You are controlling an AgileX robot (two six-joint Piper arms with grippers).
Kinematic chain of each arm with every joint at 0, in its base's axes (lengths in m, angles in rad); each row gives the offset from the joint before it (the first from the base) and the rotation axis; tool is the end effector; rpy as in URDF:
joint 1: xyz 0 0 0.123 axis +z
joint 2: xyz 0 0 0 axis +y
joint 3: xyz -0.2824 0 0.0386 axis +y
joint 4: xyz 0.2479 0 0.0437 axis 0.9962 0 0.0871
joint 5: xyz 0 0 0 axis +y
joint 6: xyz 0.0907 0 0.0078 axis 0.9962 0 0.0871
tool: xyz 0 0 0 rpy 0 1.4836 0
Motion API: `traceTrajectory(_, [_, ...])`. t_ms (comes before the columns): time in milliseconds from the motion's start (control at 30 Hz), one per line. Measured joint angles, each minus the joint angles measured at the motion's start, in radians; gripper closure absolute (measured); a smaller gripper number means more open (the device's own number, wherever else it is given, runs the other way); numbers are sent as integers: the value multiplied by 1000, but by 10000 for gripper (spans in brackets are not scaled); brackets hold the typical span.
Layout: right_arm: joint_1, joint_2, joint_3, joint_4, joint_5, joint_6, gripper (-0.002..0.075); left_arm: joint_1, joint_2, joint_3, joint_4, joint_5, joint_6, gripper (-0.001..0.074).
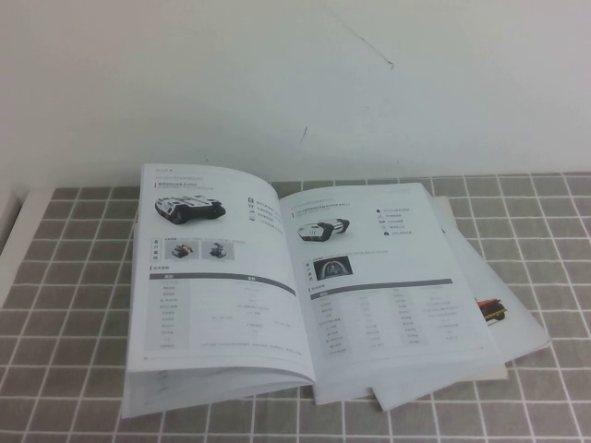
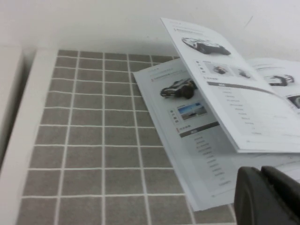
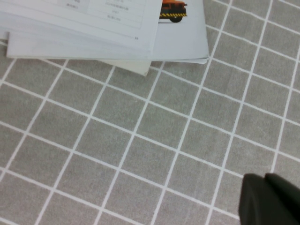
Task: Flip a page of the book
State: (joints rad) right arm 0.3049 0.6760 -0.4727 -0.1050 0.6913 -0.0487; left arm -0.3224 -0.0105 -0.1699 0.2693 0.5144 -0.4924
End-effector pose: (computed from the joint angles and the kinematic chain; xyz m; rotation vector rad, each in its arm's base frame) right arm 0.1147 0.0297 0.2570 -0.4804 2.3240 0.0046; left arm 0.0427 -0.0017 0.2253 -0.0346 1.8094 -0.2947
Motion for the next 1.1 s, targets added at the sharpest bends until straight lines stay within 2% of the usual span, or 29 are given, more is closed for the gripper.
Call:
traceTrajectory(67, [0,0,0,2,2,0,729,97,-4,18,-111,-31,186,738])
traceTrajectory(167, [0,0,0,4,2,0,729,224,-4,45,-258,-95,355,738])
traceTrajectory(300, [0,0,0,6,2,0,729,309,-4,102,-317,-233,427,738])
traceTrajectory(500, [0,0,0,5,2,0,729,317,-4,190,-319,-281,428,738])
traceTrajectory(767, [0,0,0,5,2,0,729,317,-4,190,-316,-209,421,738])
traceTrajectory(1100, [0,0,0,5,2,0,729,317,-4,190,-316,-208,421,738])
